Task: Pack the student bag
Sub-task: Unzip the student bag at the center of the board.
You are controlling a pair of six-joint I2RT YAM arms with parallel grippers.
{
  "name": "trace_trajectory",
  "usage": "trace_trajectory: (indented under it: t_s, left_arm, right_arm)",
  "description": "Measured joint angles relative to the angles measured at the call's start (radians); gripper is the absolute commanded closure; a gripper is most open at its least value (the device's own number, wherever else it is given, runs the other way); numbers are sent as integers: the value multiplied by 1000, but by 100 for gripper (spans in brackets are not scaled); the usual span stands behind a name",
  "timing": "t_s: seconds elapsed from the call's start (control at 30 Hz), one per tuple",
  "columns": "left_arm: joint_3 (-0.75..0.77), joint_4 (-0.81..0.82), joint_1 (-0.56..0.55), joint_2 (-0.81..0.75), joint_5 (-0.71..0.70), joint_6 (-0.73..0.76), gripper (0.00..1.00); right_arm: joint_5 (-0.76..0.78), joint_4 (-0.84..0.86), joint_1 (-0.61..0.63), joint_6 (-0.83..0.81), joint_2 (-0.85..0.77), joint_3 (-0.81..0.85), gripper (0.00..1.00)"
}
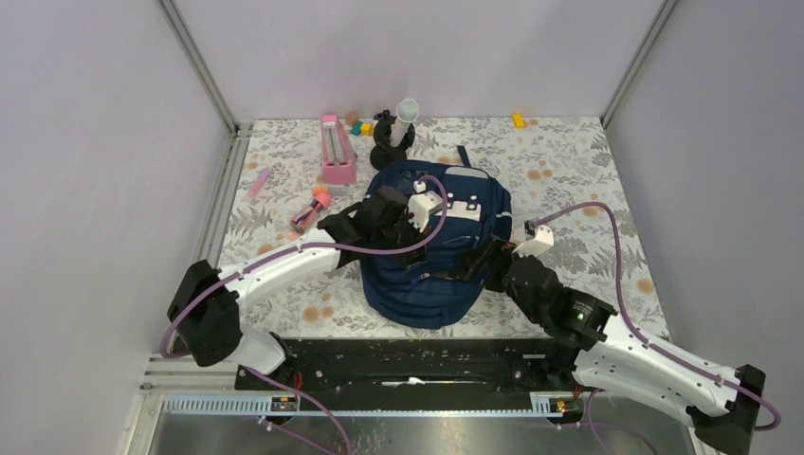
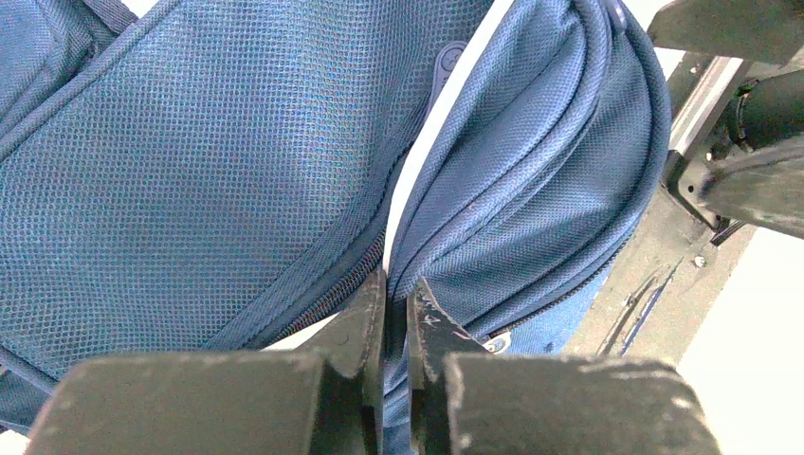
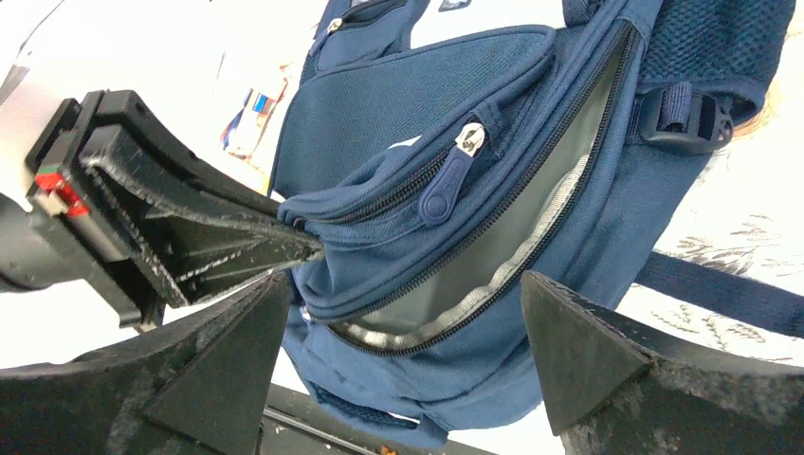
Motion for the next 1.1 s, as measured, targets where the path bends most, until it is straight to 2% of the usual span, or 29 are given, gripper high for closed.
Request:
trace_trajectory:
  t_s: [0.2, 0.37, 0.5, 0.53, 0.57, 0.6, 0.63, 0.67, 0.7, 0.83, 0.97, 1.1]
  left_arm:
    - [0, 1, 1, -2, 3, 13, 100]
    - [0, 2, 2, -11, 5, 27, 100]
    - [0, 2, 2, -19, 5, 44, 100]
    - [0, 2, 2, -20, 5, 51, 97]
    - [0, 3, 2, -20, 5, 56, 82]
    - [0, 4, 2, -22, 5, 62, 62]
    - [0, 5, 1, -25, 4, 72, 47]
    - [-2, 6, -2, -32, -6, 81, 33]
    - [-8, 20, -7, -45, -15, 92, 26]
    - [-47, 79, -43, -145, -80, 152, 9]
    - [-110, 138, -101, -272, -147, 182, 11]
    - [-164, 171, -162, -349, -206, 188, 23]
  right_arm:
    - [-97, 94, -64, 103, 66, -31, 7]
    - [-140, 203, -70, 185, 127, -66, 34]
    - [-145, 278, -72, 234, 169, -83, 70]
    - [-146, 300, -72, 245, 171, -90, 80]
    - [-146, 324, -72, 257, 169, -97, 89]
    - [-145, 349, -72, 276, 166, -106, 96]
    - [-145, 364, -72, 283, 164, -112, 100]
    - [-143, 373, -72, 297, 157, -122, 100]
    - [-142, 374, -72, 299, 151, -130, 100]
    - [-133, 373, -72, 315, 142, -153, 100]
    - [-129, 373, -72, 324, 139, -153, 100]
    - [-129, 375, -72, 330, 138, -153, 100]
